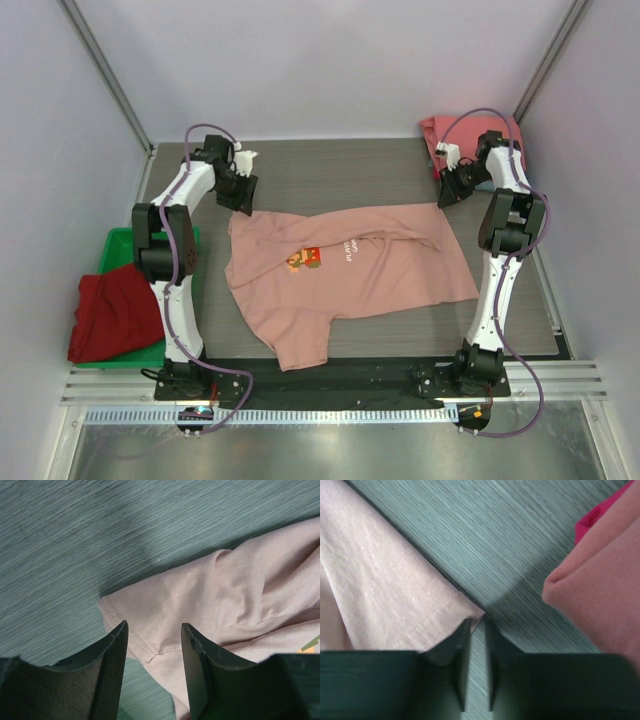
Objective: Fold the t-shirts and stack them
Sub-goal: Fold the tshirt
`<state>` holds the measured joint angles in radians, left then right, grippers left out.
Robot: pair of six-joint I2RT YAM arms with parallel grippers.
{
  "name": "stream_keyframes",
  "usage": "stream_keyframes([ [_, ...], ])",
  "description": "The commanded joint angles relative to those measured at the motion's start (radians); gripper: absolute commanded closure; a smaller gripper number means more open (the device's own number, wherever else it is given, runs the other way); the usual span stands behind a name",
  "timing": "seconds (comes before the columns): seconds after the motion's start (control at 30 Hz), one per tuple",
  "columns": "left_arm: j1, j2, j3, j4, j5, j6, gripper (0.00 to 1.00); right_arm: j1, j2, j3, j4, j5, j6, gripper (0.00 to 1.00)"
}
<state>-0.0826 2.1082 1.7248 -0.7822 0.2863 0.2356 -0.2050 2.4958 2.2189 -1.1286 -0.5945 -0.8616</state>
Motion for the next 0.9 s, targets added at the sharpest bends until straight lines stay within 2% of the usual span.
stream_keyframes([
  [0.0, 0.015, -0.021, 0.009, -0.009, -0.021, 0.011, 0.52, 0.003, -0.072, 0.039, 0.018, -0.028, -0.007, 0.72],
  [0.17, 0.017, -0.020, -0.002, -0.005, -0.045, 0.021, 0.50, 0.003, -0.054, 0.059, 0.047, -0.059, 0.041, 0.64],
  [0.3, 0.024, -0.008, 0.002, -0.005, -0.064, 0.021, 0.50, 0.004, -0.029, 0.076, 0.046, -0.077, 0.053, 0.63],
  [0.63, 0.038, 0.029, 0.016, -0.006, -0.087, 0.022, 0.50, 0.010, -0.008, 0.068, 0.026, -0.065, 0.026, 0.62],
  [0.87, 0.037, 0.030, 0.016, -0.006, -0.095, 0.030, 0.50, 0.010, 0.008, 0.065, -0.072, -0.050, -0.043, 0.63],
])
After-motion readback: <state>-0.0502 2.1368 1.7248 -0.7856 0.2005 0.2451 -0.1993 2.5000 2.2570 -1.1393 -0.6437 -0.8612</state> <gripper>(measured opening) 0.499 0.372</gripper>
